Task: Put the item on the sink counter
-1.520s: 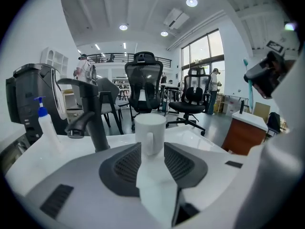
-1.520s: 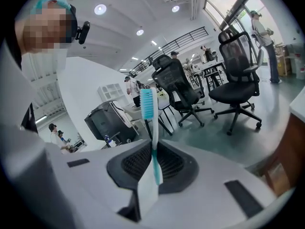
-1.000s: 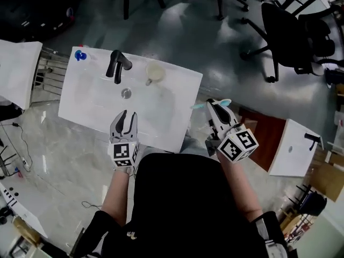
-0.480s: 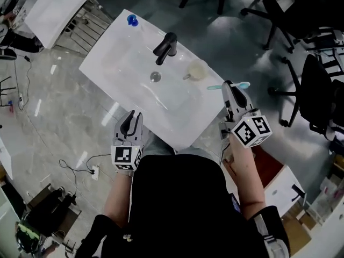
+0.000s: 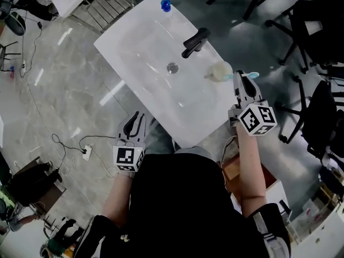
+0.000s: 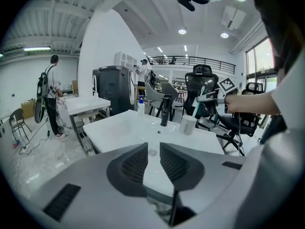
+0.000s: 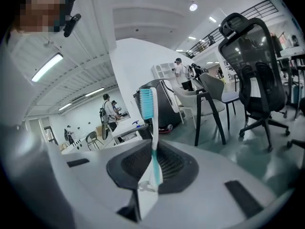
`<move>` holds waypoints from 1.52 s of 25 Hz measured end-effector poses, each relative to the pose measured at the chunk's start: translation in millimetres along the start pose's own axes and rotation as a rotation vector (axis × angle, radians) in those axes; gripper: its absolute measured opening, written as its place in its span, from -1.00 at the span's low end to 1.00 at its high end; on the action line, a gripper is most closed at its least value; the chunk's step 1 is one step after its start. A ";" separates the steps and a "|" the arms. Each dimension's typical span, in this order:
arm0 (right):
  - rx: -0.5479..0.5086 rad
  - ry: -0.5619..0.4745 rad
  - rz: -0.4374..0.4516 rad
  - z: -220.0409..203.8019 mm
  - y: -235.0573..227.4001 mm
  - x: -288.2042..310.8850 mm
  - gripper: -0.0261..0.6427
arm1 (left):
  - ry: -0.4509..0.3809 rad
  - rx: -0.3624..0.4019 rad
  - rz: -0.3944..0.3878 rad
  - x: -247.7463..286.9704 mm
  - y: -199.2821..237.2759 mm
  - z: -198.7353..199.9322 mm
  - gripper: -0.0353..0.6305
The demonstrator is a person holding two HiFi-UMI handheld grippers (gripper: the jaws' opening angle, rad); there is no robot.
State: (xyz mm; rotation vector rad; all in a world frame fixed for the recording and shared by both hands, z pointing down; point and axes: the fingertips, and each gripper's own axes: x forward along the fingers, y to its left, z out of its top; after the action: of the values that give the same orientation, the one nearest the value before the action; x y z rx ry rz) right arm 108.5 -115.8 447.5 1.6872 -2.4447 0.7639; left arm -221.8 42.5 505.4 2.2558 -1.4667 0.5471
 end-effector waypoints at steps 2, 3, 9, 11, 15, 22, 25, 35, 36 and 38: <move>-0.005 0.023 -0.004 -8.6 -3.1 7.9 -0.77 | 0.008 -0.012 0.010 -4.3 2.6 -4.9 -0.63; -0.004 0.033 -0.006 -13.2 -4.3 11.5 -0.77 | 0.012 -0.018 0.015 -6.8 4.2 -7.2 -0.63; 0.004 0.094 -0.004 -40.1 -4.7 29.5 -0.77 | 0.037 -0.037 0.045 -19.0 16.3 -20.4 -0.63; 0.002 0.115 -0.005 -48.0 -4.4 34.0 -0.77 | 0.043 -0.041 0.051 -21.7 19.6 -22.6 -0.64; -0.001 0.151 -0.016 -61.4 -6.4 40.2 -0.77 | 0.050 -0.044 0.052 -20.9 24.8 -24.2 -0.64; -0.006 0.225 -0.035 -80.3 -12.5 45.9 -0.77 | 0.055 -0.037 0.027 -9.9 25.2 -18.2 -0.64; -0.022 0.239 -0.040 -83.6 -14.4 47.3 -0.77 | 0.056 -0.032 0.019 -5.0 25.4 -15.5 -0.64; -0.057 0.286 -0.062 -85.3 -21.2 55.5 -0.77 | 0.055 -0.030 0.013 4.4 23.8 -5.8 -0.64; -0.062 0.289 -0.061 -85.8 -20.4 55.9 -0.77 | 0.055 -0.029 0.012 4.8 23.2 -5.1 -0.64; -0.071 0.297 -0.059 -86.9 -19.2 56.4 -0.77 | 0.054 -0.028 0.011 5.6 22.6 -3.9 -0.64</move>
State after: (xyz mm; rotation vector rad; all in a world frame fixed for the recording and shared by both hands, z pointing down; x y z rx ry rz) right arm 84.9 -131.4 549.1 1.4917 -2.1857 0.8408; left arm -240.9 31.8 514.2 2.1950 -1.4527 0.5827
